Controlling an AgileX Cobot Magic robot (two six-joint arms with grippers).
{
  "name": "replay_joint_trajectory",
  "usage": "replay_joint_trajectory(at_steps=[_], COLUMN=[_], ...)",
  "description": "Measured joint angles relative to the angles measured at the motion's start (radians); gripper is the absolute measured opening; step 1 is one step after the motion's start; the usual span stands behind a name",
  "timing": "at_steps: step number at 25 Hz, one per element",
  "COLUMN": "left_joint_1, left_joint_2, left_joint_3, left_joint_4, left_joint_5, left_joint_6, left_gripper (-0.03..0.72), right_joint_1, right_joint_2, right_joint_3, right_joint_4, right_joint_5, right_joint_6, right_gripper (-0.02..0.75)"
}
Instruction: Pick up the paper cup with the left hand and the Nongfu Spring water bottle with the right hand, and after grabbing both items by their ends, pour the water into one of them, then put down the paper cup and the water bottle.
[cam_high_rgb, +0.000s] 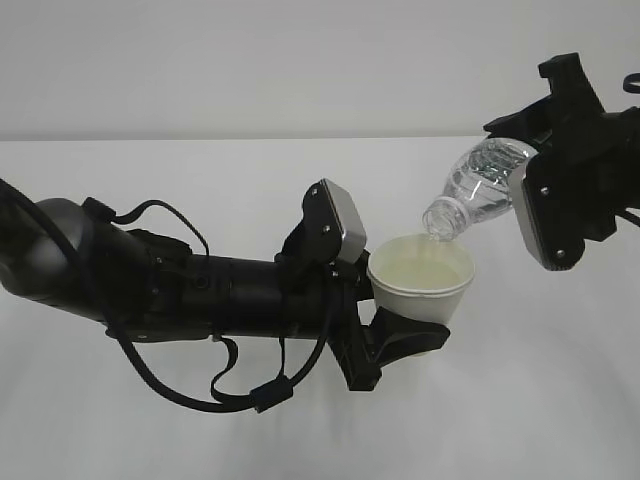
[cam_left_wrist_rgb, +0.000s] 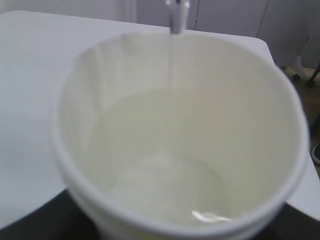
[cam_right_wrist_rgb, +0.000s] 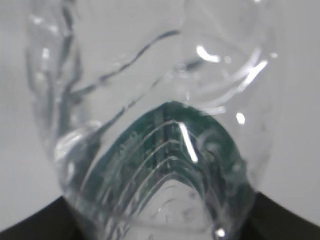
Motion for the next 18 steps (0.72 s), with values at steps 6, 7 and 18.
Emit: replay_joint_trajectory(at_steps=[6,7,18], left_joint_1=[0.000,0.000,0.000], left_joint_2=[0.000,0.000,0.000], left_joint_3=[0.000,0.000,0.000], left_joint_4=[0.000,0.000,0.000], left_joint_5=[0.000,0.000,0.002], left_joint_6=[0.000,0.000,0.000], left_gripper=[0.453,0.453,0.454], right_joint_1=[0.000,0.000,0.000], right_joint_2=[0.000,0.000,0.000], right_joint_3=[0.000,0.000,-0.002], right_joint_4=[0.000,0.000,0.000], right_joint_5=[0.000,0.000,0.002], right_joint_6=[-0.002,-0.002,-0.003], right_gripper=[0.403,0.403,0.403])
